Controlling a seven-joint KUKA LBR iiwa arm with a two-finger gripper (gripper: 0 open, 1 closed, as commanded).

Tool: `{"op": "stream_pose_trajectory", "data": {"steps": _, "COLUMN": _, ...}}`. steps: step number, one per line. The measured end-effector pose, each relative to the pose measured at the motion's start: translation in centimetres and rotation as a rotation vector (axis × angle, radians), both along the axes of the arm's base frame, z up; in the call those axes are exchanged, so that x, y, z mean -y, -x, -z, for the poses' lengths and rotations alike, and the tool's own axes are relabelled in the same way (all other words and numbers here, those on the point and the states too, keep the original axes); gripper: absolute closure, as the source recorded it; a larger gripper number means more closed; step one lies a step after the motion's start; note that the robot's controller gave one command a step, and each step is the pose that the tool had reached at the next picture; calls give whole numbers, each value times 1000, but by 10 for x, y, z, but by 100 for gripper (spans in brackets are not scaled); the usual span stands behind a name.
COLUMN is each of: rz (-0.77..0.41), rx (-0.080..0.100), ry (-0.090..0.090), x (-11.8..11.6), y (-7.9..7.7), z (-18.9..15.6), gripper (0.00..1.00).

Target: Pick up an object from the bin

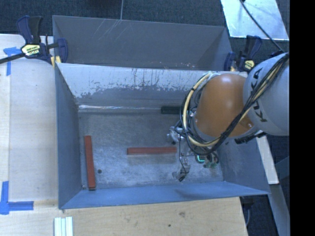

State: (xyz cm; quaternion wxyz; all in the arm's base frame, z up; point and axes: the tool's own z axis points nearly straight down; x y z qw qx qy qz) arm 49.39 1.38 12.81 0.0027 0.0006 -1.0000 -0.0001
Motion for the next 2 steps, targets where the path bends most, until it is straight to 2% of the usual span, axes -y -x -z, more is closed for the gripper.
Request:
{"op": "stream_pose_trajectory", "data": {"steps": 1, "rz": -118, "rx": 9, "ry": 0, "x": 4, "y": -61, "z": 60, "gripper": 0}}
{"op": "stream_pose_trajectory", "data": {"steps": 2, "rz": -58, "rx": 4, "ry": -3, "x": -60, "y": -19, "z": 58, "gripper": 0}}
